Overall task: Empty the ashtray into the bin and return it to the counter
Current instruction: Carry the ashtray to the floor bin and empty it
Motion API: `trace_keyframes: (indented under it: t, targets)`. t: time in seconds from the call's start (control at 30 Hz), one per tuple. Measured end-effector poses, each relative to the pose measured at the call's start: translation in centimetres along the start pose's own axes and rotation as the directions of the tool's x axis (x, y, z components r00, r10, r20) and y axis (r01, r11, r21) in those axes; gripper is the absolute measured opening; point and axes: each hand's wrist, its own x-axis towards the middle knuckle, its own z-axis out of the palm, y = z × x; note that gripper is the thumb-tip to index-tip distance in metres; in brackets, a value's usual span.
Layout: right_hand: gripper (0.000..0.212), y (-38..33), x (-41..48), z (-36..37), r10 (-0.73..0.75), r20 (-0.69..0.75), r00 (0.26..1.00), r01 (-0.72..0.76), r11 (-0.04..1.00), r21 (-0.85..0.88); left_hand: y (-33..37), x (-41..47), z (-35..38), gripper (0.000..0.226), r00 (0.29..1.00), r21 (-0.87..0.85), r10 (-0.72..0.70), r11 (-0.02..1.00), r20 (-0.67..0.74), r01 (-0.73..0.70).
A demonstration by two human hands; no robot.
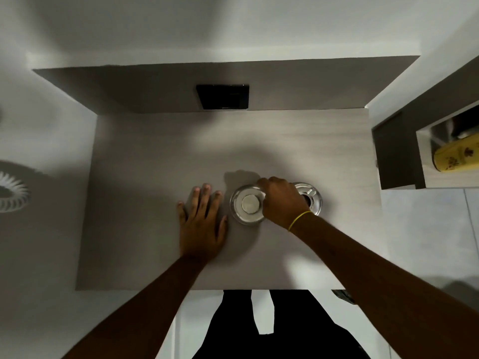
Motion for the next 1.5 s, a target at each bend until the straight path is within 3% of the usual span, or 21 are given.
trace_keyframes:
  t: [0.13,0.27,0.4,0.53,0.63,0.77,0.87,0.97,1.07,1.13,1.27,1.37,1.5]
  targets:
    - [0.040,2.7,-2.9,-1.5,0.121,-0.120,0.985,-0.092,0.970,0.225,0.5,-0.2,-0.4,0.072,1.000,-0.123,0.004,0.992,-0.017,-0.006]
    - [0.044,6.6,-8.2,-3.3,0.234,-0.203,0.951,-0.109,0.866,0.488,6.1,-0.5,-1.4,0.068,0.972,-0.242,0.233,0.942,-0.031,-0.233]
    - [0.046,12.1,-14.6,-5.2,0.456,-0.157,0.876,-0.198,0.637,0.745,16.7,0.0,-1.5,0.065,0.836,-0.368,0.547,0.772,-0.027,-0.517]
    - [0.044,19.0,-21.6,-4.9,0.665,-0.186,0.723,-0.200,0.460,0.865,25.6,0.2,0.1,0.065,0.731,-0.480,0.681,0.629,-0.038,-0.611]
    - [0.036,24.2,-25.9,-2.8,0.771,-0.163,0.615,-0.209,0.360,0.909,28.8,0.5,2.3,0.068,0.624,-0.370,0.782,0.580,0.001,-0.726]
    - [0.033,29.7,-31.6,1.8,0.867,-0.052,0.495,-0.184,0.163,0.969,32.0,0.6,6.1,0.072,0.322,-0.181,0.900,0.383,0.294,-0.906]
    - [0.032,32.0,-33.8,5.4,0.916,0.021,0.401,-0.169,0.052,0.984,33.9,0.6,8.1,0.071,0.154,-0.107,0.898,0.215,0.412,-0.971]
    - [0.040,33.5,-35.2,8.9,0.950,0.061,0.307,-0.193,-0.001,0.981,34.8,0.6,9.0,0.068,0.144,-0.056,0.885,0.187,0.442,-0.981]
    - [0.052,34.7,-35.4,12.1,0.975,-0.040,0.220,-0.269,0.100,0.958,35.0,0.7,9.0,0.065,0.144,-0.025,0.885,0.173,0.443,-0.985]
    - [0.063,35.4,-34.7,14.2,0.950,-0.175,0.259,-0.392,0.269,0.880,34.9,0.8,8.9,0.062,0.145,-0.021,0.885,0.172,0.442,-0.985]
    - [0.082,38.0,-31.6,18.8,0.793,-0.383,0.474,-0.608,0.609,0.509,35.1,0.6,8.8,0.057,0.154,-0.022,0.876,0.184,0.457,-0.983]
    - [0.098,40.7,-29.4,23.0,0.674,-0.363,0.644,-0.656,0.730,0.193,34.9,0.4,9.2,0.055,0.149,-0.006,0.875,0.171,0.461,-0.985]
    - [0.103,44.2,-26.6,28.0,0.518,-0.222,0.826,-0.552,0.823,-0.133,34.7,0.5,9.6,0.055,0.165,0.008,0.876,0.181,0.454,-0.984]
